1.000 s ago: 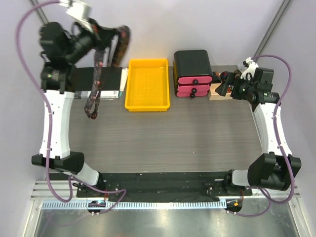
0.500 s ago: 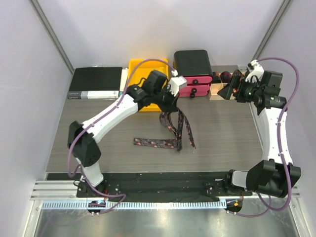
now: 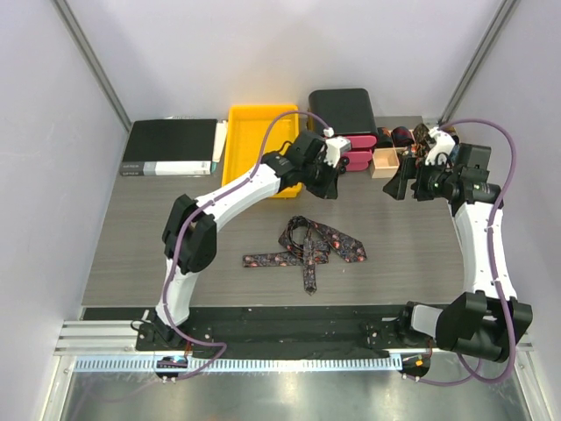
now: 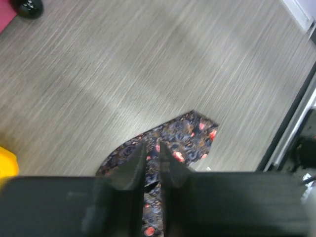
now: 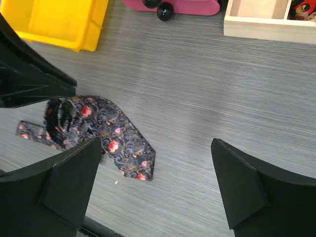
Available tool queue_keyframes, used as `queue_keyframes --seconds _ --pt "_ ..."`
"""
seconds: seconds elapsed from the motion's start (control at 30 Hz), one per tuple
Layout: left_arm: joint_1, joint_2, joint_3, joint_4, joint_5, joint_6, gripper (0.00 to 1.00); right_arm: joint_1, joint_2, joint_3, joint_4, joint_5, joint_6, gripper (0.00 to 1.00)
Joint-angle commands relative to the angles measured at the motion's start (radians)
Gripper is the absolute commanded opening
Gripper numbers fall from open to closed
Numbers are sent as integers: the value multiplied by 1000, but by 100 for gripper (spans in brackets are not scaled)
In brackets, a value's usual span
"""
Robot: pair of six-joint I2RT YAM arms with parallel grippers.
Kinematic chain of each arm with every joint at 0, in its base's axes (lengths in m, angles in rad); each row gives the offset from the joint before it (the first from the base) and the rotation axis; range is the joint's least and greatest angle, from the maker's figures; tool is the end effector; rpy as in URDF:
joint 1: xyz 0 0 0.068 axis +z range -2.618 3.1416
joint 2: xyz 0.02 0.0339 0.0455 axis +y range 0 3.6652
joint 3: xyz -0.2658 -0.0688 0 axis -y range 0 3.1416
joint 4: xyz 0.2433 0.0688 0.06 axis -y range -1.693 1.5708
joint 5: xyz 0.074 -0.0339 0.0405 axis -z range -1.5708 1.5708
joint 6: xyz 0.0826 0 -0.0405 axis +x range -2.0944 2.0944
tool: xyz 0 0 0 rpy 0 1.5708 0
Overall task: Roll the ties
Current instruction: Place the bin at the center of the board.
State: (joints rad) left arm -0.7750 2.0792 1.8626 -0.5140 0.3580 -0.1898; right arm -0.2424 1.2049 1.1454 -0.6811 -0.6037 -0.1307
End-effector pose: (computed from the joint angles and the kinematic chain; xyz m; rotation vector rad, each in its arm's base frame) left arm 0.3460 -0.3794 0.2510 0.8812 2.2503 -0.8853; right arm 0.2793 -0.0208 0.3113 -0.1771 2.1944 0.4891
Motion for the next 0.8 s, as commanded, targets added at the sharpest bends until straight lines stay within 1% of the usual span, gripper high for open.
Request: queue_keyframes --seconds 0.0,0.03,0.07,0.1,0.13,0.17,0.2,0.23,0.27,0.3,0.33,0.37,0.4,0.47,0.5,0.53,0.6,0.67,0.77 --pt "28 -4 61 4 17 -8 27 40 21 8 -30 56 -105 98" --pt "49 -72 34 5 44 -7 34 75 24 5 -37 70 -112 99" --pt "74 -121 -91 32 67 -16 48 104 19 -1 -38 105 -112 100" --pt "132 -187 -170 60 78 -25 54 136 15 -12 -28 125 -103 100" --pt "160 -246 -246 89 111 -1 59 213 9 -41 -14 143 -89 100" --pt "204 -360 -375 86 133 53 64 242 -7 -58 7 192 -75 100" --pt "216 -410 -428 56 148 120 64 300 -10 -76 52 215 -55 100" --pt "226 -454 -475 22 176 311 65 348 -13 -110 73 237 -49 100" --pt "233 -538 -547 -89 182 411 65 426 -10 -121 92 266 -43 100" --pt "232 -577 -586 -134 183 502 65 472 7 -130 121 303 -38 100" --pt "233 -622 -671 -167 193 671 65 510 22 -134 133 321 -30 100" --pt "232 -657 -712 -203 205 744 66 585 36 -136 149 341 -17 100" --pt "232 -718 -747 -262 210 823 67 619 74 -135 178 367 -11 100" --pt "221 -755 -839 -282 193 944 69 685 117 -124 207 401 23 100" --pt "209 -769 -862 -279 171 969 69 730 137 -116 221 433 35 100" --pt "194 -768 -897 -265 144 983 69 753 180 -102 230 447 54 99" --pt "175 -752 -918 -242 122 1015 69 793 215 -92 241 472 83 97" --pt "165 -739 -942 -215 116 1024 72 811 257 -84 247 498 97 96" --pt "140 -725 -988 -137 99 1047 73 851 288 -104 302 535 115 93"
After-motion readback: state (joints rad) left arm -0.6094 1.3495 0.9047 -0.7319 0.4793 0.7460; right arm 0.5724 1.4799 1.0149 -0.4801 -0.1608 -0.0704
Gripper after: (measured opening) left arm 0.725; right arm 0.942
